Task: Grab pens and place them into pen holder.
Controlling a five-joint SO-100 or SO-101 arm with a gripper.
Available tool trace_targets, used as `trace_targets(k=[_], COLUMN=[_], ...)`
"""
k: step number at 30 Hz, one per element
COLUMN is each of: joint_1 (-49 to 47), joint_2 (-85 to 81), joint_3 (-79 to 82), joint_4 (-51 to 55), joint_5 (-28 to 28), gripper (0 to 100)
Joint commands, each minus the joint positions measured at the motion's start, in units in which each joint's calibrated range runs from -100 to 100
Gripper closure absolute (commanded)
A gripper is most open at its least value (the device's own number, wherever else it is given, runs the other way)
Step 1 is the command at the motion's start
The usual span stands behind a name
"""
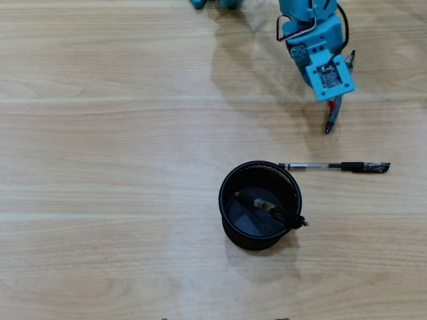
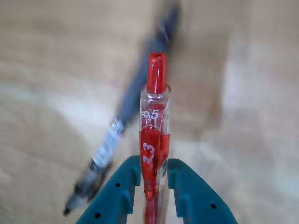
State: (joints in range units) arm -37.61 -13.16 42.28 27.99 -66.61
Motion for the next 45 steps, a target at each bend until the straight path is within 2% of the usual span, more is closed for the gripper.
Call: trace_targets(k=[1, 3, 5, 7, 10, 14, 22, 24, 28, 35, 37, 39, 43, 45], joint_1=[7.1, 10.7, 13.7, 16.4, 19.9, 22.2, 24.5, 25.0, 25.4, 24.4, 21.7, 17.9, 7.5, 0.8], joint_2=[-1.4, 0.1, 2.6, 5.5, 10.8, 17.9, 25.1, 25.2, 24.9, 18.8, 14.8, 9.3, 0.3, 0.5], joint_3=[-13.6, -18.9, -22.8, -25.1, -26.0, -26.4, -28.7, -29.0, -29.0, -27.7, -25.8, -25.4, -30.8, -33.0], joint_4=[-16.9, -29.0, -39.3, -47.5, -54.1, -55.3, -54.8, -55.2, -55.4, -54.3, -49.1, -36.2, 6.7, 26.3], joint_5=[15.0, 21.2, 23.9, 23.4, 18.9, 15.2, 14.8, 14.8, 15.3, 15.4, 16.2, 17.3, 16.3, 9.8], gripper=[98, 98, 98, 98, 98, 98, 98, 95, 83, 83, 84, 84, 83, 81])
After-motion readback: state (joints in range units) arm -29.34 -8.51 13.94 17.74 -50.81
